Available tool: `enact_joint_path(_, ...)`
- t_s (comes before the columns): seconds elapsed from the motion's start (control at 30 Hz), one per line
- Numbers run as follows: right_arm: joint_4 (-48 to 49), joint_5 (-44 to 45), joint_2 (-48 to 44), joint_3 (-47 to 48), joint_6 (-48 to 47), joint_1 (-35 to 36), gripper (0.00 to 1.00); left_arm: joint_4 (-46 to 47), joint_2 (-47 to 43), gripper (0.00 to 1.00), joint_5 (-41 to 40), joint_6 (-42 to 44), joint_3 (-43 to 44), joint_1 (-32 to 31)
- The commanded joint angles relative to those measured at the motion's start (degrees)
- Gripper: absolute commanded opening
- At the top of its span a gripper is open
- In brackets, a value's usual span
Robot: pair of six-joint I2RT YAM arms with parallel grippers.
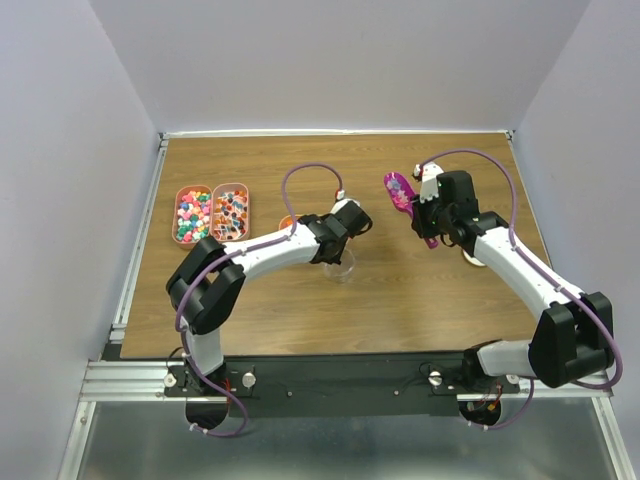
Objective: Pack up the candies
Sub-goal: Move the packing bottle to the center of the board.
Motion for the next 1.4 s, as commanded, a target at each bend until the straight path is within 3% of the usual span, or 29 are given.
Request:
enact_joint_path(0.0, 2.6, -2.1, -1.1, -0.3, -0.8, -0.4, 0.01, -0.8, -1.4, 0.03, -5.3, 0.9, -1.6, 2.6)
enact_joint_path(0.3, 2.7, -6.0, -1.5, -0.5, -1.3, -0.2, 0.01, 1.2, 3.4, 0.04, -4.7, 3.7, 3.8, 5.7)
enact_joint_path(0.4, 2.6, -7.6, -2.2, -0.9, -0.9, 0.3, 0.01, 1.7, 2.0, 0.11, -3.3, 3.9, 2.7, 5.9)
enact_joint_path(0.53, 1.7, -9.2, -2.7, -0.9, -0.2, 2.0, 0.01, 2.9, -1.0, 0.26, -1.1, 3.4, -0.1, 6.0)
enact_joint_path(0.77, -5.1, -8.3, -2.8, 0.5, 1.2, 8.4, 0.01, 3.7, -7.4, 0.46, 2.6, 3.3, -1.4, 6.2)
enact_joint_path(0.87, -7.9, -7.2, -2.3, 1.4, 2.7, 12.3, 0.01, 3.6, -11.5, 0.48, 4.0, 3.7, -1.3, 7.4)
enact_joint_path(1.17, -13.8, -5.5, 0.4, 5.0, 9.2, 20.2, 0.01, 10.8, -26.2, 0.7, 1.9, 9.7, -5.3, 23.2)
enact_joint_path(1.37, -20.0, -5.0, 2.7, 7.9, 12.3, 22.2, 0.01, 22.5, -32.9, 0.82, -1.8, 11.4, -13.5, 31.3)
